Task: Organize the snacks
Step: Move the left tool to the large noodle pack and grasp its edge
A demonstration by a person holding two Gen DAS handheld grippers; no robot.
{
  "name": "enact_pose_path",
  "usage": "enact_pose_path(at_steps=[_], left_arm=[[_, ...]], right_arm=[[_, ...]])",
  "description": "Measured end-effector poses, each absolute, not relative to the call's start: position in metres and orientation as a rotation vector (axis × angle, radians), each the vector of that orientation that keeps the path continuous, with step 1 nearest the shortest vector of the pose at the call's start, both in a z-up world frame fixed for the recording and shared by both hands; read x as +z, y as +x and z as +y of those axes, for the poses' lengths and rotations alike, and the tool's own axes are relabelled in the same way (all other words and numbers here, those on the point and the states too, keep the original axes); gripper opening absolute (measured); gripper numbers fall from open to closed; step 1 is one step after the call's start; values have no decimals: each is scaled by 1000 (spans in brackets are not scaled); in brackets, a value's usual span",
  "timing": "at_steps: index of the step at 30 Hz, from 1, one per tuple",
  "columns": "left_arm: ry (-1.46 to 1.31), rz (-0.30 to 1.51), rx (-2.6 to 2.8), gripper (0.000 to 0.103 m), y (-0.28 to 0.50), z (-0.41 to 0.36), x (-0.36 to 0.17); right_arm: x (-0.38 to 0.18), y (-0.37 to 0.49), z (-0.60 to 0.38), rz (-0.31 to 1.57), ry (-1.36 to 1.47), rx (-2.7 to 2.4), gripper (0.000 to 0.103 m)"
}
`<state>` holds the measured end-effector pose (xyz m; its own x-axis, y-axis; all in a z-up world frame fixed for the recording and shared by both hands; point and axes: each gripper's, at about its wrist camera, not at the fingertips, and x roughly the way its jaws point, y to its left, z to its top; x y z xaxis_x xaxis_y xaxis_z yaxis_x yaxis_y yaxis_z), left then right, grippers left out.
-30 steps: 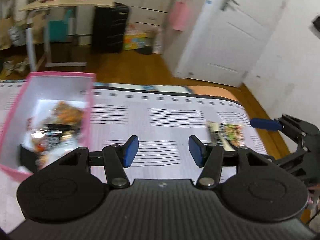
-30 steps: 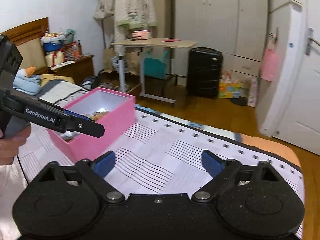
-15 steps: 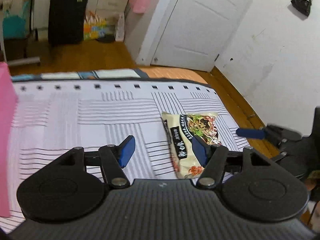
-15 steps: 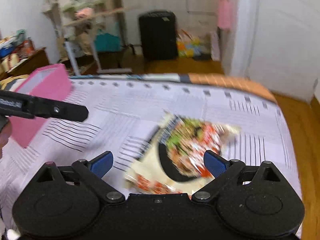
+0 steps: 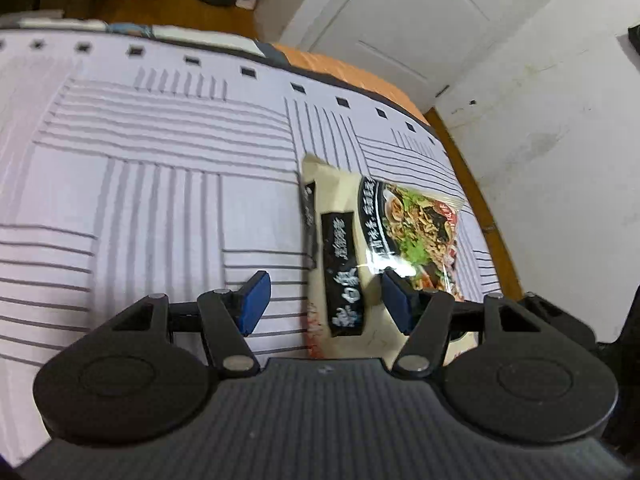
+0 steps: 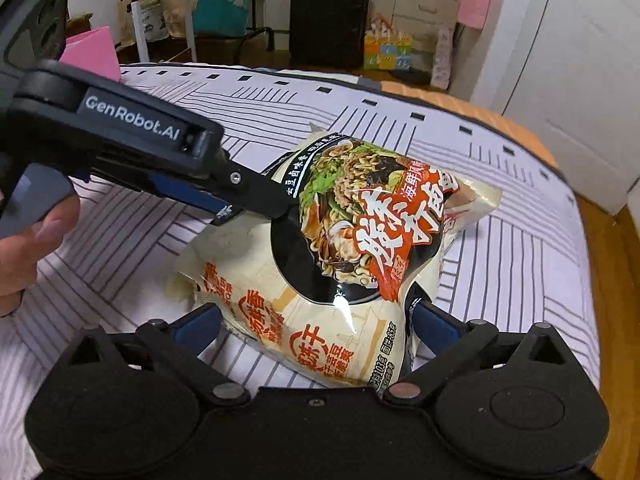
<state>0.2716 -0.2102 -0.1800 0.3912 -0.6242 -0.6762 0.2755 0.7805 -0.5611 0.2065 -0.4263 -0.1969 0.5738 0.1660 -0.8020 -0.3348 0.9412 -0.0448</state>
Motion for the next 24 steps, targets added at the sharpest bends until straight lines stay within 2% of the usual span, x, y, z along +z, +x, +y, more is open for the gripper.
enact_pose_path(at_steps=[5, 7, 12, 17, 18, 24], left_arm=[[-434, 997, -621, 53, 271, -210, -189], [-475, 1012, -640, 43, 272, -207, -192], [-492, 1016, -650, 38, 271, -208, -192], [-455, 1034, -639, 38, 270, -215, -182], [-471, 1061, -637, 42, 274, -213, -182], [-416, 1090, -605, 44, 268, -209, -171]], right_arm=[[-205, 202, -427, 858, -212, 295, 103], [-209, 202, -431, 841, -190, 290, 103], [-209, 192, -431, 808, -142, 259, 101], [-204, 186, -425, 776, -131, 246, 93], [-202, 185, -422, 775, -135, 245, 92], [-198, 176, -413, 763, -111, 252, 90]])
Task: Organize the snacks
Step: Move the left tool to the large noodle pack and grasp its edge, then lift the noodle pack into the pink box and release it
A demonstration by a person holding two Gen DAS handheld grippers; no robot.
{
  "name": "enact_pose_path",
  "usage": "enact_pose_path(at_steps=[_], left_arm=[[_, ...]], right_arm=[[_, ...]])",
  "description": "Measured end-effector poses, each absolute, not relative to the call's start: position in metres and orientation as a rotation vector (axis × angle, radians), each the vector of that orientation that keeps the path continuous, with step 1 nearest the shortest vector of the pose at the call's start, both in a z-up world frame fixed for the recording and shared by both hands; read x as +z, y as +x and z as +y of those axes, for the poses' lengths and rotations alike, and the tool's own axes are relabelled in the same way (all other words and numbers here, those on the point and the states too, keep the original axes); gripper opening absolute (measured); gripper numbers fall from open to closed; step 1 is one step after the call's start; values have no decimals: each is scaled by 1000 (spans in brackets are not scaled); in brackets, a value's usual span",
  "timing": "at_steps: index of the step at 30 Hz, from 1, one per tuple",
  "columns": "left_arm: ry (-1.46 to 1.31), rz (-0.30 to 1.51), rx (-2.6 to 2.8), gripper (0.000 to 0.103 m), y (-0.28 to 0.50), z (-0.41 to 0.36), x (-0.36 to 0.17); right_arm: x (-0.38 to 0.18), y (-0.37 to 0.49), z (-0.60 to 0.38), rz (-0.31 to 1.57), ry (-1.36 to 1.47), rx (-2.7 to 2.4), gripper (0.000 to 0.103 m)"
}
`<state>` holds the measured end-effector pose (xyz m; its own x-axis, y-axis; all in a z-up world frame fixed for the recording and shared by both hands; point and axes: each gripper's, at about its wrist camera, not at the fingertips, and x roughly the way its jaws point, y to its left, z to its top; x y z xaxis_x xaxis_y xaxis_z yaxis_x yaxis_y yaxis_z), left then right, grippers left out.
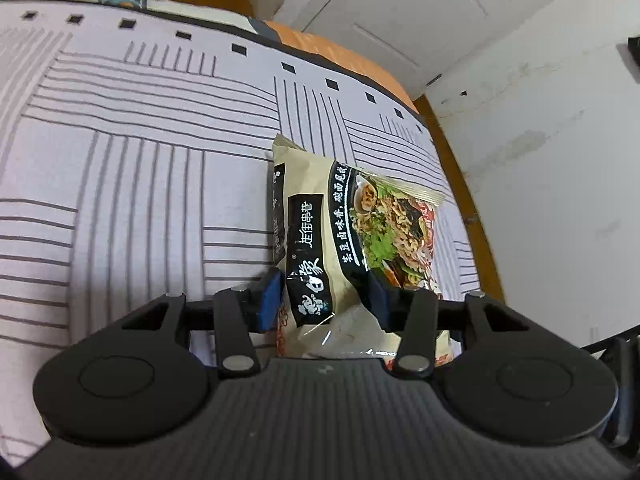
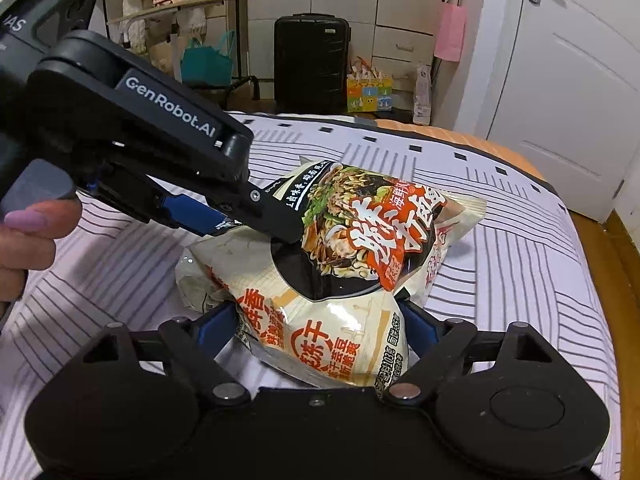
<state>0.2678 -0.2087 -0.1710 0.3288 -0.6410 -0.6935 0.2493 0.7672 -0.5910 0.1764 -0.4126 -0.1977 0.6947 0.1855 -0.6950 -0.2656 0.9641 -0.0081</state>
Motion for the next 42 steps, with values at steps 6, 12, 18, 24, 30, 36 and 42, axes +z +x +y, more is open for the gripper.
enact_pose_path(at_steps=[6, 12, 18, 24, 30, 36, 42], left_arm=[[-352, 1083, -598, 44, 253, -192, -152], [-342, 1120, -595, 45, 236, -164, -131], [-310, 1112, -557, 45, 207, -134, -99], [-333, 1093, -525, 45, 176, -92, -67], [-360, 1038, -499, 45, 144, -50, -35], [-393, 993, -460, 46, 123, -2, -9], [-422, 933, -393, 46, 115, 53, 21]], right_arm=[[-184, 164, -392, 761, -99, 261, 90], [-161, 147, -367, 773, -90, 281, 90], [-133, 124, -338, 772, -77, 321, 90], [-104, 96, -306, 734, -128, 374, 89], [-75, 81, -273, 705, -181, 419, 89], [-45, 77, -231, 692, -235, 470, 89], [-16, 87, -181, 667, -241, 547, 89]])
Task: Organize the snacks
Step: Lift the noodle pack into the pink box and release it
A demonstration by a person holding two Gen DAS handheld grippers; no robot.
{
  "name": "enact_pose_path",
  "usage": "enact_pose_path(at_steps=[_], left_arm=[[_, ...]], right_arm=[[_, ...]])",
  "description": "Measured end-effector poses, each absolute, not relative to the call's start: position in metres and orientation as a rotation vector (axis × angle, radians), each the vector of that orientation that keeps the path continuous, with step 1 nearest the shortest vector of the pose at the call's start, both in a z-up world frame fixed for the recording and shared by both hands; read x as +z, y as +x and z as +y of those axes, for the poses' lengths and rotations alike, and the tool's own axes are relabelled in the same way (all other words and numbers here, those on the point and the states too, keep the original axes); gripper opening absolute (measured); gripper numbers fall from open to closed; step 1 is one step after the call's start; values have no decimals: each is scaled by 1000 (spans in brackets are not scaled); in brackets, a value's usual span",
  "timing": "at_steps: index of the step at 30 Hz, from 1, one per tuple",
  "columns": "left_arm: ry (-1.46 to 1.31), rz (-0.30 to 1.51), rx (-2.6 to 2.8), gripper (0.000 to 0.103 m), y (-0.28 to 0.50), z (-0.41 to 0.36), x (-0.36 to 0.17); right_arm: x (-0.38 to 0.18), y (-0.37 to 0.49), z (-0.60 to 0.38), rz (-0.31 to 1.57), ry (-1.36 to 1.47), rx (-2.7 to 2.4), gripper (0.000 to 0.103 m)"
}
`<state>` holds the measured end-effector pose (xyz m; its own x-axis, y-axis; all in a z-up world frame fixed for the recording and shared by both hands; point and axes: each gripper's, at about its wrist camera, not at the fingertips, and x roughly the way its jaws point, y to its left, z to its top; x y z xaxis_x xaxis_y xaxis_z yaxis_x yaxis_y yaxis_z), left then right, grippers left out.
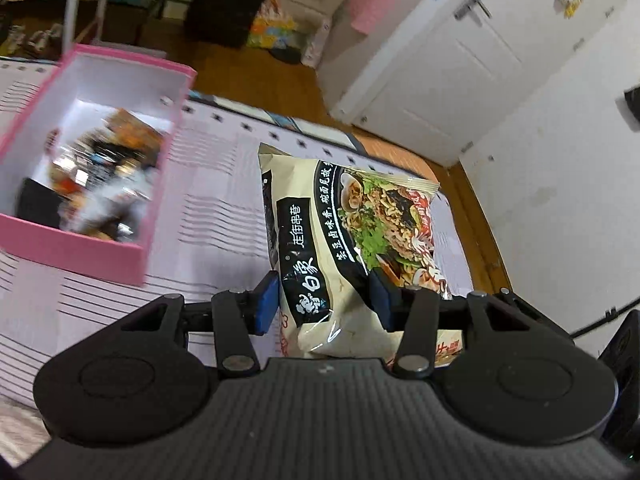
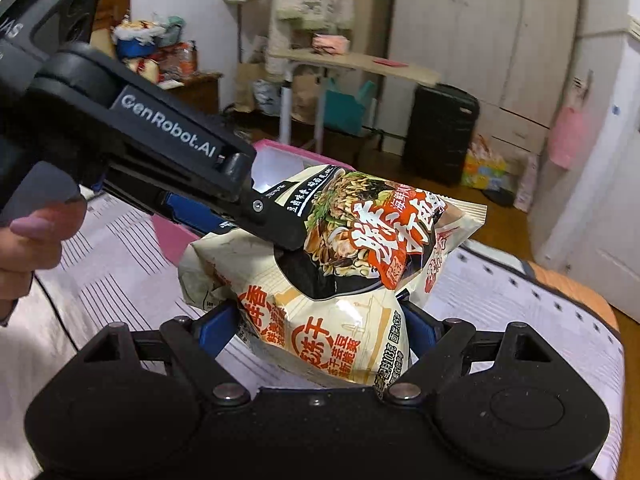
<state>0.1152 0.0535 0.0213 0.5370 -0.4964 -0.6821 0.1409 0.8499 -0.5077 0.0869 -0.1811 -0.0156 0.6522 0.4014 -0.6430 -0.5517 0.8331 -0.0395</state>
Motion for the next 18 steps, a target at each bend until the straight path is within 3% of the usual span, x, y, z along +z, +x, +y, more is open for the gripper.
enact_pose_path(at_steps=[8, 18], left_arm=[[-418, 824, -243, 46, 136, 121, 39], [-424, 843, -89, 46, 212, 190, 25]], right_arm=[[-17, 143, -126, 603, -195, 665, 89], [-39, 212, -68, 620, -34, 780, 85]])
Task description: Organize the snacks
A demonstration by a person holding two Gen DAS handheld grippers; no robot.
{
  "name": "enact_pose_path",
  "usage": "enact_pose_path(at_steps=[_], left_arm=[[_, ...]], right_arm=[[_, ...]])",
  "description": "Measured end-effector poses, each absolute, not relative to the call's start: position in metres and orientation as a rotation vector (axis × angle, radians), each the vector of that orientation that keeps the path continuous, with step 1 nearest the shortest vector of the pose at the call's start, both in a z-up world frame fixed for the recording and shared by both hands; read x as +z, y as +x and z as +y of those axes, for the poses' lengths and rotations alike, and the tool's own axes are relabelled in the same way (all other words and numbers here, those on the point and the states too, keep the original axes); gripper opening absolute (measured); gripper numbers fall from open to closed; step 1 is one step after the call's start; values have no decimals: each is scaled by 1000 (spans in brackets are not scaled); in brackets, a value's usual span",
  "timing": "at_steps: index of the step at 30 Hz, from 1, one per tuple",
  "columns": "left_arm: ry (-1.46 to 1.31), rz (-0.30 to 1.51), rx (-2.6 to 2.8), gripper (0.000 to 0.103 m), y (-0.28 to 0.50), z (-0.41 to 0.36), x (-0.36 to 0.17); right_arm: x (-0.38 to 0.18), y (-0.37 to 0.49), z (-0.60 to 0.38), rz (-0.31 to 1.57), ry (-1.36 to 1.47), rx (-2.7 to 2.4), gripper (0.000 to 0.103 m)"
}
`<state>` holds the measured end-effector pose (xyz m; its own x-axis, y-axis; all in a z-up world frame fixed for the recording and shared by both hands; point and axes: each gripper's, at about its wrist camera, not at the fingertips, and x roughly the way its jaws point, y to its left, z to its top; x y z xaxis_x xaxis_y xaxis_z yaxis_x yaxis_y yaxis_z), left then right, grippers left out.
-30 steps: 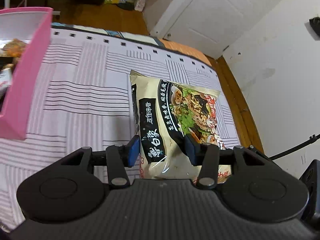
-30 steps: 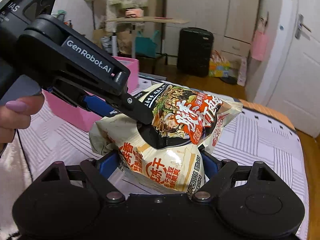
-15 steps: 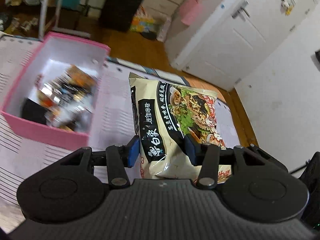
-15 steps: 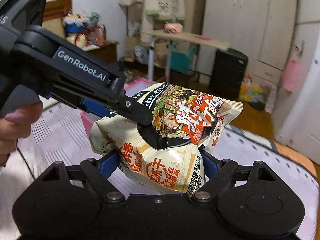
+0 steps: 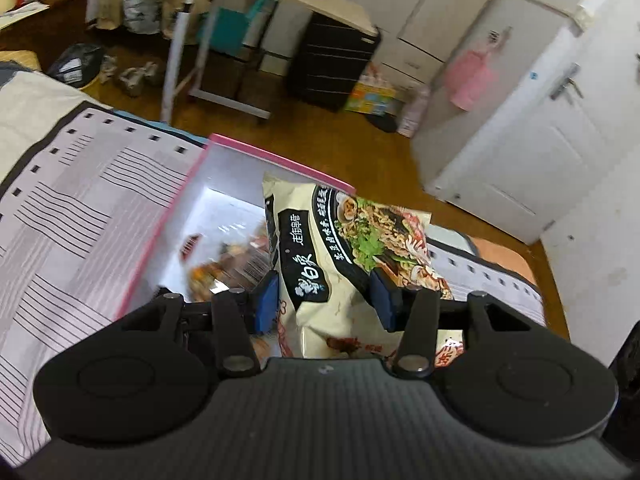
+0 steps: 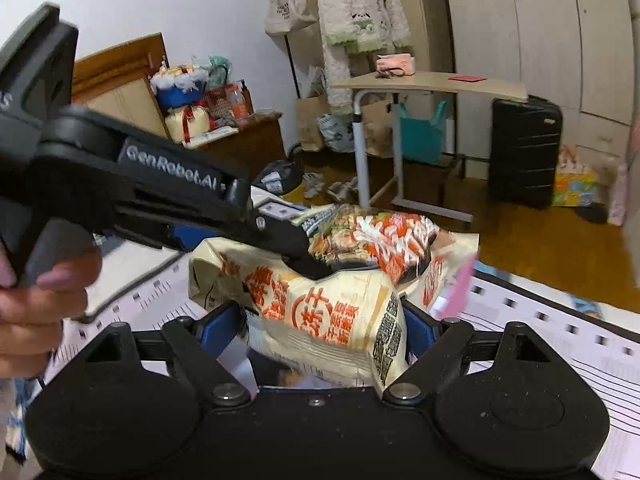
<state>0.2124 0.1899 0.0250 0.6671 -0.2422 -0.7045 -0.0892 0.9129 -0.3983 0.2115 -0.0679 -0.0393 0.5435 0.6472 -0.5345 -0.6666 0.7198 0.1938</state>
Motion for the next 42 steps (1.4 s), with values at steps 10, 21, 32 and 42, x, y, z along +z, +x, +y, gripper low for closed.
enact_pose_path(at_steps=[10, 21, 32, 42], left_arm=[[-413, 884, -1, 46, 262, 225, -26], [-320, 762, 16, 53, 232, 217, -28], [-285, 714, -87, 53, 167, 183, -3], [-180, 642, -129, 53, 105, 136, 36]], right_arm=[[-95, 249, -19, 627, -133, 759, 87], [-84, 198, -62, 587, -174, 723, 90], [-46, 151, -130, 595, -65, 596, 90], [-23, 95, -193, 561, 7, 428, 90]])
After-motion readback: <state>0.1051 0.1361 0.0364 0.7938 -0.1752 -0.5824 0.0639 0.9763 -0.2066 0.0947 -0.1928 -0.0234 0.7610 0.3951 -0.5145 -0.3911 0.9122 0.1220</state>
